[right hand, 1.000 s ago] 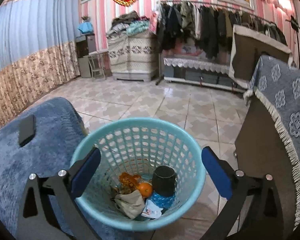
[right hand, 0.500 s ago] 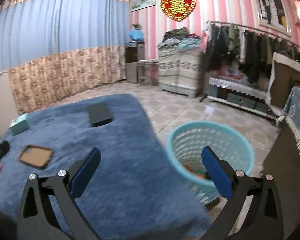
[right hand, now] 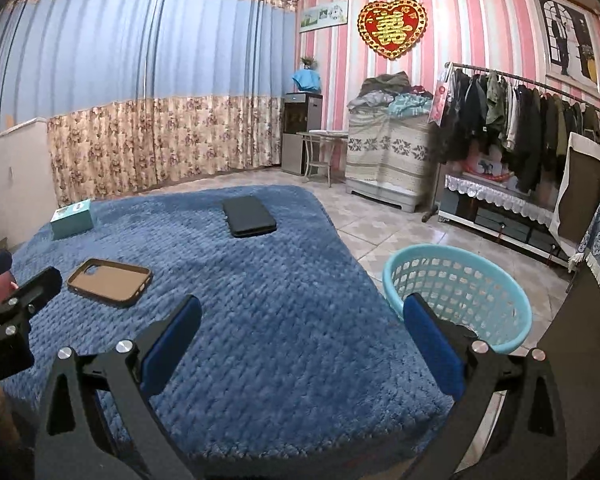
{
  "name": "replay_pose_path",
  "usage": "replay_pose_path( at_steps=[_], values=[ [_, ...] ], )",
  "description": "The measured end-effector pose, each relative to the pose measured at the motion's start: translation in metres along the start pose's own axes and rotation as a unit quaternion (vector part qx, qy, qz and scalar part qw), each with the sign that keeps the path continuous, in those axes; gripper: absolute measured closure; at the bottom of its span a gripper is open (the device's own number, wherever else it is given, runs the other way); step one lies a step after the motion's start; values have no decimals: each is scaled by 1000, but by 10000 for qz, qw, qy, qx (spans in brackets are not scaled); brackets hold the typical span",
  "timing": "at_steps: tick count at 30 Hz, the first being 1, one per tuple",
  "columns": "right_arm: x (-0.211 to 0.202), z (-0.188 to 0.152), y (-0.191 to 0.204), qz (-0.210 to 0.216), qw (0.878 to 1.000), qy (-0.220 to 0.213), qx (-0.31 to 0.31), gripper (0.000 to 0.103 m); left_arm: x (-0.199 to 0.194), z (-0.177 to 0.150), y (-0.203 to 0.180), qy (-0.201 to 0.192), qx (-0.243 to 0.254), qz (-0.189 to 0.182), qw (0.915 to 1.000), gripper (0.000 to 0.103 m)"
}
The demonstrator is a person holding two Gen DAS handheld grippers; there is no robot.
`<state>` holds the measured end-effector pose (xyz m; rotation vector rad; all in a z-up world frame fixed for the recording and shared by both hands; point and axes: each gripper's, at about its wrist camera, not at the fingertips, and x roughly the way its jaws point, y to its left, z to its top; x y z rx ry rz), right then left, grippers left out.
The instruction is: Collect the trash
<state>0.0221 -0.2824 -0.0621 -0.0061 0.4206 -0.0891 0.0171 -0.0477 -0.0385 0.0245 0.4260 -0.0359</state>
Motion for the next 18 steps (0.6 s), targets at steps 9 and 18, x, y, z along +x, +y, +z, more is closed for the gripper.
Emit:
replay_pose_path(
  at_steps=[9,18],
  values=[
    [3,4,-3,127,9999,-56,104,4,-2,1,7,-26,-144,48,9999,5],
    [0,4,0,214,9997,-151,32,4,0,-2,6,-15,-146,62,9999,5]
  ],
)
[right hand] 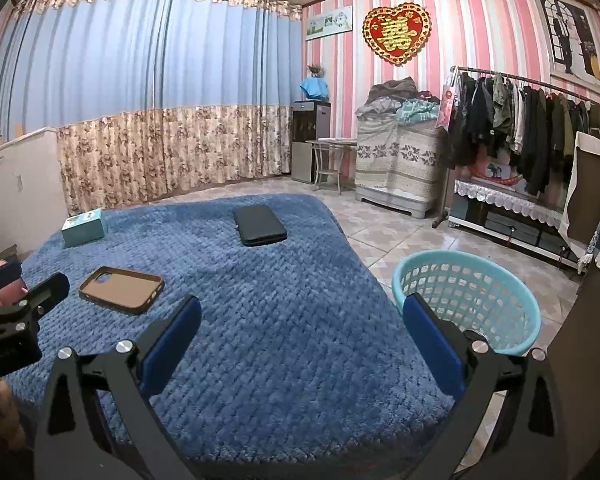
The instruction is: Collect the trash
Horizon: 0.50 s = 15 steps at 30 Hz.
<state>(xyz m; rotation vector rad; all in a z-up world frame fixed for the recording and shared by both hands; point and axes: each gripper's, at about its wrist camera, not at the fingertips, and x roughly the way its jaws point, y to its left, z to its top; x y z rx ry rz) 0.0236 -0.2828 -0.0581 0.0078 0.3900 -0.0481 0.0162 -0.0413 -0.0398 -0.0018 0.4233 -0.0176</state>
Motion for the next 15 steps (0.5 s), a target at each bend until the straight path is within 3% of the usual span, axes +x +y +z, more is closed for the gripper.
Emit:
replay_pose_path(
  at_steps=[15],
  values=[
    [-2,-1,2,7,10000,-20,-88,4,-1,-5,0,-23,-1,47,10000,5]
  ],
)
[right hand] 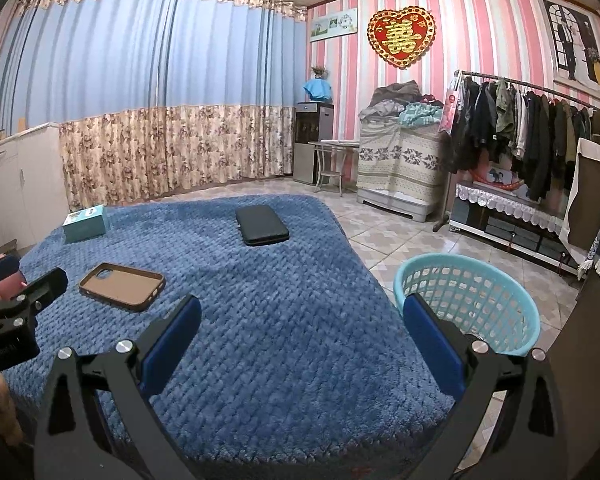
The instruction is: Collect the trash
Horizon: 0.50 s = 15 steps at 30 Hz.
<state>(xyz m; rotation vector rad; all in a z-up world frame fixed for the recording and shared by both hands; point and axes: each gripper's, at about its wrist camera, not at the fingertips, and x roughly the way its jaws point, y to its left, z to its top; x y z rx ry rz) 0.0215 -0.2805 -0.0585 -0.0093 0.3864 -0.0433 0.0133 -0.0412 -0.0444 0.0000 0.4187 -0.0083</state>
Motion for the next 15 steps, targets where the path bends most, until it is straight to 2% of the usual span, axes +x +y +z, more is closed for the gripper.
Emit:
replay_pose_path(
  at_steps=[15],
  values=[
    [0,0,1,-11,10000,2,-7,4,1,-1,-1,32,13,1,10000,5]
  ],
)
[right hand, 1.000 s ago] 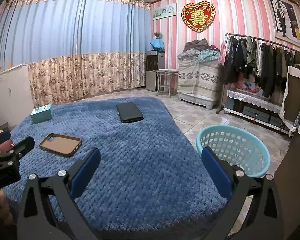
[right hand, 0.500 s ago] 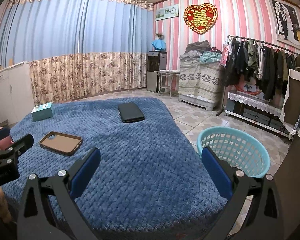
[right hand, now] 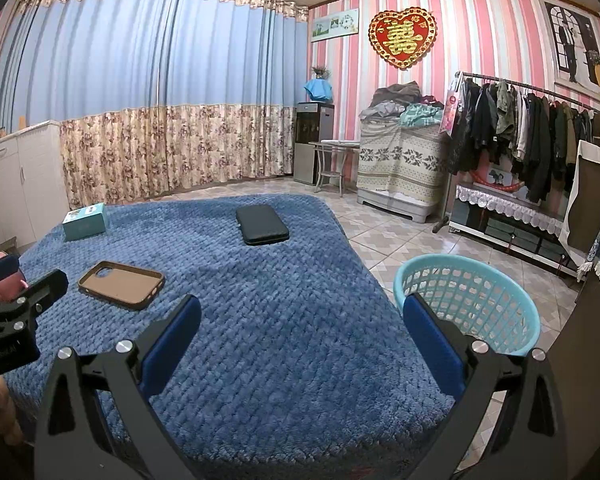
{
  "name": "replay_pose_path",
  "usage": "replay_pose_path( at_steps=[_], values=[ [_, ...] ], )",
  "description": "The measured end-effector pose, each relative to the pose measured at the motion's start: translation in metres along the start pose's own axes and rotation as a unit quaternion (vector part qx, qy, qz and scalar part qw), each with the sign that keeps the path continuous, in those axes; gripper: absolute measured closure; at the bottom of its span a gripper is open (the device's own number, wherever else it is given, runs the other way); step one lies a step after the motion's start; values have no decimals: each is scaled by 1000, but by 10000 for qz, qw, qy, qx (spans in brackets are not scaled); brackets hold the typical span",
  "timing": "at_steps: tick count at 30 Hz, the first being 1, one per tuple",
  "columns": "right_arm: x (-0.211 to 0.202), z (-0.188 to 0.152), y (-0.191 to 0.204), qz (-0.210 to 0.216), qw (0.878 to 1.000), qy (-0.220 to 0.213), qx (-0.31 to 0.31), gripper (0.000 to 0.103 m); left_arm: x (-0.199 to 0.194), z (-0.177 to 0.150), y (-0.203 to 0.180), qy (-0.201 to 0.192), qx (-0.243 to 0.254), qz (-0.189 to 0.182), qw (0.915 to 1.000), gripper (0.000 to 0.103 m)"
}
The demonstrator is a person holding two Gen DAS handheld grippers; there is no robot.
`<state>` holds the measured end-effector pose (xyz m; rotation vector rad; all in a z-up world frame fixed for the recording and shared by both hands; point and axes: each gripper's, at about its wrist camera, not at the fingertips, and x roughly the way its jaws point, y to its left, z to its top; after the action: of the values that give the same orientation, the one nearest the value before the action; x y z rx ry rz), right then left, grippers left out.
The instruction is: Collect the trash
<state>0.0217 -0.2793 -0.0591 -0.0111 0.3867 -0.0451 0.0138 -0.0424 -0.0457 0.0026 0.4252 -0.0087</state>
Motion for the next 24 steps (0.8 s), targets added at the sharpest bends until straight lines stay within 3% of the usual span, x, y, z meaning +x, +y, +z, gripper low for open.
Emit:
replay_pose_path(
  at_steps=[24],
  values=[
    [1,-1,1,0,10000,-8,-11,4,-2,0,0,-45,17,8,10000,5]
  ],
)
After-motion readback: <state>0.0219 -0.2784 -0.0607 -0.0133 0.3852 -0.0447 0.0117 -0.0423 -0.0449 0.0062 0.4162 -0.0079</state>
